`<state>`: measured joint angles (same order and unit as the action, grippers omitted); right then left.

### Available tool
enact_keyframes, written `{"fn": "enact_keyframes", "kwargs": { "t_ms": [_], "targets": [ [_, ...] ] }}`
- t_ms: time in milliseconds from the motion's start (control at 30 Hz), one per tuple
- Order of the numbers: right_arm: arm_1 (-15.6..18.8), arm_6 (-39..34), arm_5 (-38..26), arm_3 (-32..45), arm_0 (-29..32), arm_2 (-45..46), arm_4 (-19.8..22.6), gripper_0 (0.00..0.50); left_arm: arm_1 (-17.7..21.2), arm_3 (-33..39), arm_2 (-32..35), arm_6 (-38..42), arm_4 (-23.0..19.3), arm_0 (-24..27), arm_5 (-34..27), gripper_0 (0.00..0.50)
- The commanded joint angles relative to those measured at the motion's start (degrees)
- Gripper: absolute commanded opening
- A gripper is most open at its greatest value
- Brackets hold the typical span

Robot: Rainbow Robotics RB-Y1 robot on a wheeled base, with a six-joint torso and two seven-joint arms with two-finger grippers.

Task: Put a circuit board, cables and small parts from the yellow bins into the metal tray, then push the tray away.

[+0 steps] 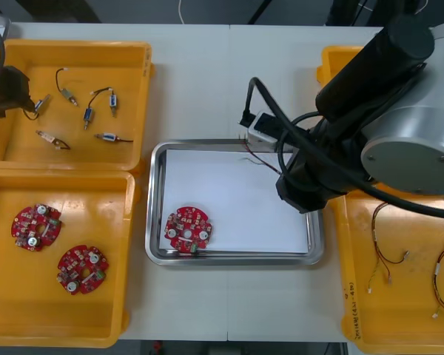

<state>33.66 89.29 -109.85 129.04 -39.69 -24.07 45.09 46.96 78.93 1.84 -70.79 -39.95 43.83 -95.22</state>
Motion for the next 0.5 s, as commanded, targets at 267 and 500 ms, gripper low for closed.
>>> {"fn": "enact_keyframes", "kwargs": {
  "t_ms": [267,500],
  "targets": [
    [-0.4,3.8,-0.2,-0.7,-1.9,-9.3,-1.2,0.000,2.9,-9.3,-1.0,-24.6,-2.4,6.2,9.8,0.500],
    [0.4,10.1,-0.2,-0.8,-1.9,-12.1,-2.0,0.000,2.9,-15.6,-1.0,-35.6,-3.5,6.7,17.6,0.500]
  ]
}}
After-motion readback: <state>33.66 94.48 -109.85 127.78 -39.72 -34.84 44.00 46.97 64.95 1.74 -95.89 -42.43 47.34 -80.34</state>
